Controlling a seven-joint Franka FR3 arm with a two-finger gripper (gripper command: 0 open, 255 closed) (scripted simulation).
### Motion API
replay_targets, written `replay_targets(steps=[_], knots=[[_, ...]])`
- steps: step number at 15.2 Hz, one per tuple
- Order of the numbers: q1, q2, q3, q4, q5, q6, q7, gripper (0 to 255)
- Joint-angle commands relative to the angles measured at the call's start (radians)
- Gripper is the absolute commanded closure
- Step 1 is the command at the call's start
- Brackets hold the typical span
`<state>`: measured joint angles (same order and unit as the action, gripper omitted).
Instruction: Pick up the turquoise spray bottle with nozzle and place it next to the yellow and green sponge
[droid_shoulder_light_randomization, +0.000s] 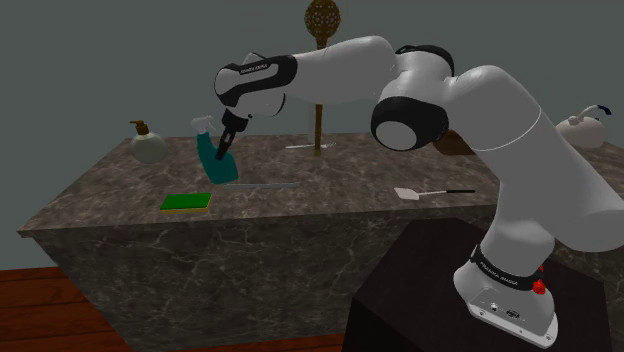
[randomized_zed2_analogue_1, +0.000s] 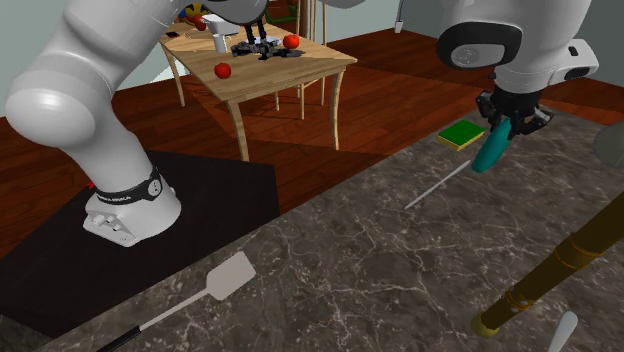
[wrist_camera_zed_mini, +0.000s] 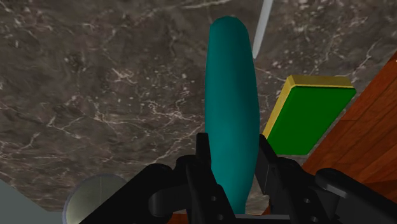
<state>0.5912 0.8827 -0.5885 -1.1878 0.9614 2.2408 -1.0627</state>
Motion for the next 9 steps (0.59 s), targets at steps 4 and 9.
replay_targets(steps=[4,9], knots=[[0.000,0.000,0.000,0.000,0.000,0.001,0.000,255],[0.000,0.000,0.000,0.000,0.000,0.000,0.000,0]])
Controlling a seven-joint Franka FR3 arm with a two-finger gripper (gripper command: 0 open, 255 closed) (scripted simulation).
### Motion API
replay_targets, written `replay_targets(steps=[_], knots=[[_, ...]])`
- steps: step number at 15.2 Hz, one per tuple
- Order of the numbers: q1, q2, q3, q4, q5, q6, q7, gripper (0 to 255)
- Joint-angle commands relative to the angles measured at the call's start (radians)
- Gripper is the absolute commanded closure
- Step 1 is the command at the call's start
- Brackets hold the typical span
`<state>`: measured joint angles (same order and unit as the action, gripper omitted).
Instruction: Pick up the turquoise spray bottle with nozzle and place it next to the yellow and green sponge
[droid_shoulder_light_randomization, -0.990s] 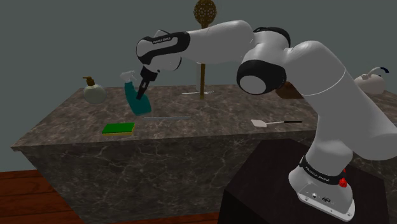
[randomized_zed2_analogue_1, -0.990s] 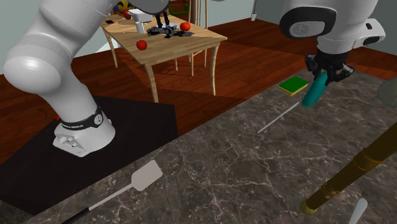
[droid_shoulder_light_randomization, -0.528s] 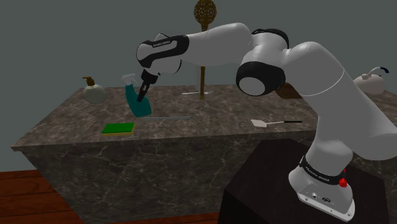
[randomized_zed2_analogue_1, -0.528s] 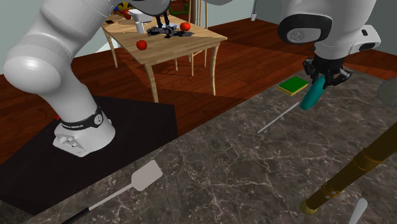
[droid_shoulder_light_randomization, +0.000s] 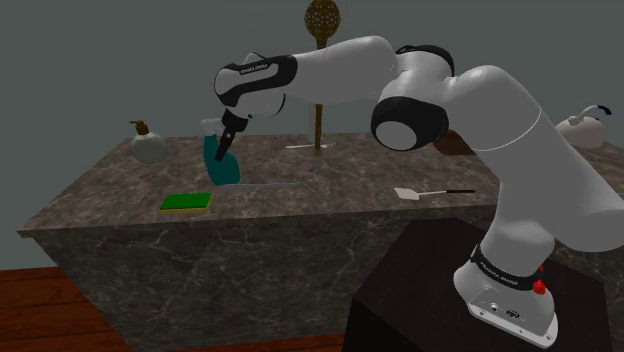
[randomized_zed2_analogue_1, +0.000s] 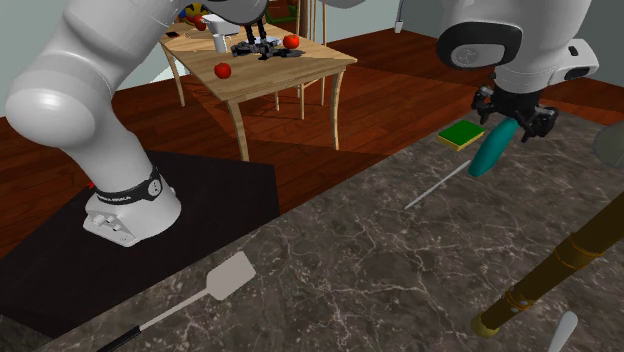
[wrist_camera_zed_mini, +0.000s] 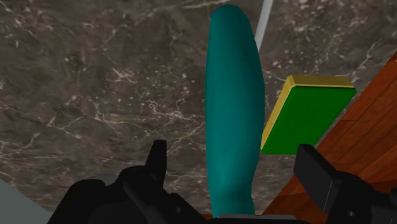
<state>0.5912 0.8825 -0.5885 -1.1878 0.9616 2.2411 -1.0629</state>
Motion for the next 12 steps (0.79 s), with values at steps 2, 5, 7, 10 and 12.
replay_targets(steps=[2,5,7,10,12], knots=[[0.009,-0.032,-0.010,-0.029,-0.007,-0.007,-0.005,0],[0.032,-0.116,-0.038,-0.098,-0.032,-0.032,-0.012,0],[0.032,-0.117,-0.038,-0.098,-0.032,-0.032,-0.012,0],[0.032,-0.116,-0.038,-0.098,-0.032,-0.032,-0.012,0],[0.032,-0.116,-0.038,-0.098,-0.032,-0.032,-0.012,0]])
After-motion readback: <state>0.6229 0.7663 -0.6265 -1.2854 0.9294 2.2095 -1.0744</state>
